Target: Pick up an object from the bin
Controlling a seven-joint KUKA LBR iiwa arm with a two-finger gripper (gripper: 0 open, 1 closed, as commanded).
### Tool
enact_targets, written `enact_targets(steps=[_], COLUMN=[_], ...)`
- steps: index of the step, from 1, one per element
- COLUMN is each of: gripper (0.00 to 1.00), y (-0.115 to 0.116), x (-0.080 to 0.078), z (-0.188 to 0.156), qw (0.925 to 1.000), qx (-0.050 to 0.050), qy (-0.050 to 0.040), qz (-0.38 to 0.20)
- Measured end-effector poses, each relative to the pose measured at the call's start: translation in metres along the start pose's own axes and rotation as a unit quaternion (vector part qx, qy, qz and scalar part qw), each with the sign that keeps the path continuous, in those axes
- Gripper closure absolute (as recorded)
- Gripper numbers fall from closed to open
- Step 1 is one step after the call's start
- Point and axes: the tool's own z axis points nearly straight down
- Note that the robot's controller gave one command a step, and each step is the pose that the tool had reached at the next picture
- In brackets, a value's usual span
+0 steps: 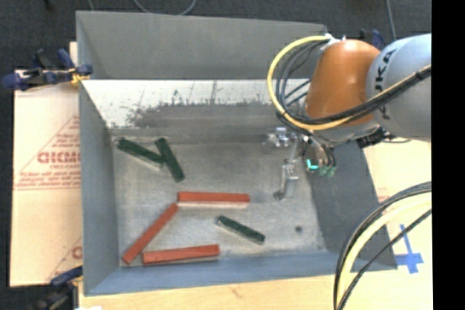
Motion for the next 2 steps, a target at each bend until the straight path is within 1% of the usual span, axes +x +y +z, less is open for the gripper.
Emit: enact_targets(steps=[1,2], gripper=[0.0,1.0], y=[0.0657,0.0643], x=[0.0191,0.0171], z=[0.0572,0.0548], qw=[0.9906,0.9906], qx=[-0.001,0.0], qy=[-0.0018,-0.0046], qz=[-0.137,-0.136])
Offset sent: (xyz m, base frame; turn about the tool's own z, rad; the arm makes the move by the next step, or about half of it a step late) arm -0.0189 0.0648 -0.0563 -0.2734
